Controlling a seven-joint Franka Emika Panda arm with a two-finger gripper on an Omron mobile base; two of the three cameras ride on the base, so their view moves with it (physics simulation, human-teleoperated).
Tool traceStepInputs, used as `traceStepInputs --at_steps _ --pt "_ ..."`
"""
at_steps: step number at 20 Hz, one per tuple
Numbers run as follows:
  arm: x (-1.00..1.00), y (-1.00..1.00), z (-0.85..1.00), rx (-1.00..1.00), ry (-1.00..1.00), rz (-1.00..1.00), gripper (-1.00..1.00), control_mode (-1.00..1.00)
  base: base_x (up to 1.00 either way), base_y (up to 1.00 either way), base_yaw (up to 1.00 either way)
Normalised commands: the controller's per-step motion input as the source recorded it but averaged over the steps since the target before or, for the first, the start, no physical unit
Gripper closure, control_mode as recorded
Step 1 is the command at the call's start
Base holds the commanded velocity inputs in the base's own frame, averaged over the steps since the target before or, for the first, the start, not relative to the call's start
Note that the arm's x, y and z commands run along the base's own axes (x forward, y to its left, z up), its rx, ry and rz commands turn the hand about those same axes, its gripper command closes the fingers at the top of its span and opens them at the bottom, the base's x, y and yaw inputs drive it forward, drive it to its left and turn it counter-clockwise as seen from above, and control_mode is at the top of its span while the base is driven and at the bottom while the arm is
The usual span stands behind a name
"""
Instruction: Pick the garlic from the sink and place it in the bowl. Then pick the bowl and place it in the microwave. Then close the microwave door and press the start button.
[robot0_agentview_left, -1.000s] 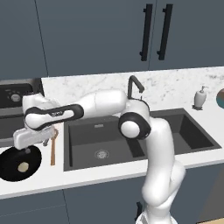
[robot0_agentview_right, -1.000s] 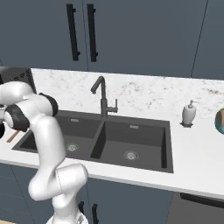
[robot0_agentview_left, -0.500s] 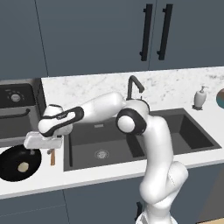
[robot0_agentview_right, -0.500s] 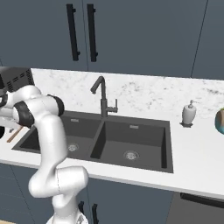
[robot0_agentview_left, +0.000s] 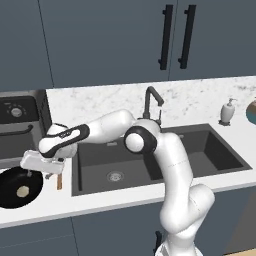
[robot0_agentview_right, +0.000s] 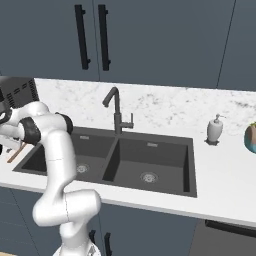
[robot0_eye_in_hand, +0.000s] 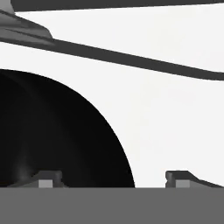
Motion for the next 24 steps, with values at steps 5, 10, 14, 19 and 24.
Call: traceStepInputs --at_steps 5,10,14,19,24 --pt "-0.26 -0.11 -0.02 0.00 0.02 -0.01 1.00 -1.00 0.00 0.00 0.00" --pt "-0.32 -0.57 0.42 0.00 0.00 0.02 1.00 -1.00 0.00 0.00 0.00" --pt "-0.34 -0.90 0.77 0.00 0.00 0.04 1.00 -1.00 0.00 0.00 0.00" --pt "-0.54 -1.00 0.91 0.01 0.00 0.04 1.00 -1.00 0.00 0.00 0.00" --pt "-0.57 -1.00 1.00 0.00 0.00 0.04 1.00 -1.00 0.00 0.00 0.00"
